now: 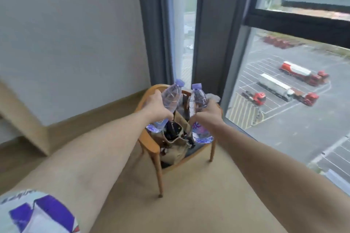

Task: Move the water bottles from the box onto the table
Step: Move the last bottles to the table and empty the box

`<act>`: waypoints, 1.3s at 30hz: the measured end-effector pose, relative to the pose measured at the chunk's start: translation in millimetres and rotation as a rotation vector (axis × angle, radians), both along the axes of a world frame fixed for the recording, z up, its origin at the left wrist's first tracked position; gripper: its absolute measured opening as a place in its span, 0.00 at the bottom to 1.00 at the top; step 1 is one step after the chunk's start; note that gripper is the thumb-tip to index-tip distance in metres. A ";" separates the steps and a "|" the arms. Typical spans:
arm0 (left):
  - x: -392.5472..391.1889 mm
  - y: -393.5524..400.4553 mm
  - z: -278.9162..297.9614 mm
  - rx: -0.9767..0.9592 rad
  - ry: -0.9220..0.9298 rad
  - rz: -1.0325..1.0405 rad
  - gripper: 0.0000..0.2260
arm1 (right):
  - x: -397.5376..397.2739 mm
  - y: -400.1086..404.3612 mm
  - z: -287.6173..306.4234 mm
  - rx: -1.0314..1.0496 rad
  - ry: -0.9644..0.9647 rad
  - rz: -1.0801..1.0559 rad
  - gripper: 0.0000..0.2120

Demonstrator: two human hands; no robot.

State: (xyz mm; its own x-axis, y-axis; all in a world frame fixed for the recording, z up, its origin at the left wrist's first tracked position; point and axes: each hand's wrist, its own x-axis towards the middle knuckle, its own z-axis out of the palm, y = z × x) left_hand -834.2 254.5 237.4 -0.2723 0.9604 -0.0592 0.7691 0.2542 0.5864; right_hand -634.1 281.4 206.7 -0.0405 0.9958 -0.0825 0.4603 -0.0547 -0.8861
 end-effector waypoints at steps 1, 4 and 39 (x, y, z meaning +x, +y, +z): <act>-25.9 -8.1 1.4 0.019 -0.029 0.060 0.36 | -28.5 0.2 1.0 0.001 -0.004 0.047 0.36; -100.0 -40.2 3.8 0.081 -0.071 0.232 0.35 | -113.8 -3.5 4.5 -0.006 -0.007 0.207 0.35; -697.2 -275.4 -7.0 0.242 -0.156 1.352 0.32 | -887.5 -122.2 3.1 -0.072 0.099 1.199 0.43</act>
State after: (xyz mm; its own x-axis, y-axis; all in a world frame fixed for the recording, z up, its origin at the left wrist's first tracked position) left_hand -1531.4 -21.0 230.4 -0.9976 -0.0521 -0.0464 -0.0688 0.6232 0.7790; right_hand -1521.6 159.2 209.8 -0.9460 0.3140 -0.0806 0.1825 0.3103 -0.9330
